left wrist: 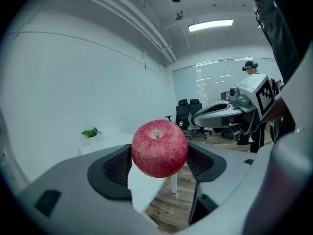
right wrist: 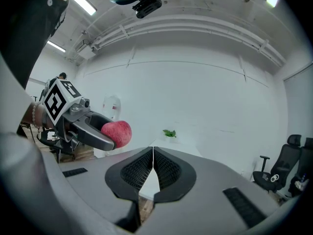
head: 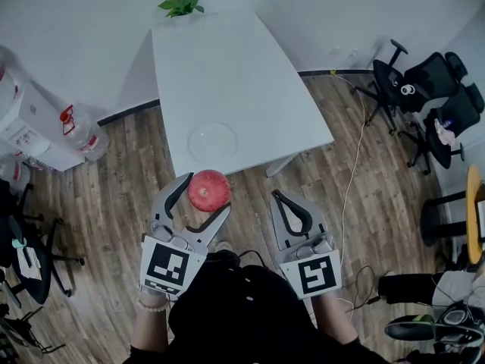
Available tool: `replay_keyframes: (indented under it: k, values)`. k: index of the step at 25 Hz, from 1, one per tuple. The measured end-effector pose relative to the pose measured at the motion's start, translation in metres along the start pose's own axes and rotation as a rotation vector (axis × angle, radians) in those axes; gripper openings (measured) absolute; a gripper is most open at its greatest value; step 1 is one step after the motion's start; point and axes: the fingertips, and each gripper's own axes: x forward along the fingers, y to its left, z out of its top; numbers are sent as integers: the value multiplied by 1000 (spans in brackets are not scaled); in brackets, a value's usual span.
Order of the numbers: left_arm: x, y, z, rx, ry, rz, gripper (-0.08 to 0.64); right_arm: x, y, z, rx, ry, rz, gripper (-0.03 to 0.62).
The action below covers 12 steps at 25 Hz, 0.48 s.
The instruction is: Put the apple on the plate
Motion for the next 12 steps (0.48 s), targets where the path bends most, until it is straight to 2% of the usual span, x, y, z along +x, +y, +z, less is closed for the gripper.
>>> replay_keyframes:
  k: [2, 6, 12]
  values:
    - [0, 6, -2, -21, 5, 10, 354, 5, 1, -1, -1, 5, -1, 41]
    - [0, 11, -9, 10, -2, 5, 354, 10, 4, -3, -1, 5, -3, 41]
    - [-5, 20, -12, 10, 2, 21, 354, 19, 9, -1, -6, -6, 9, 41]
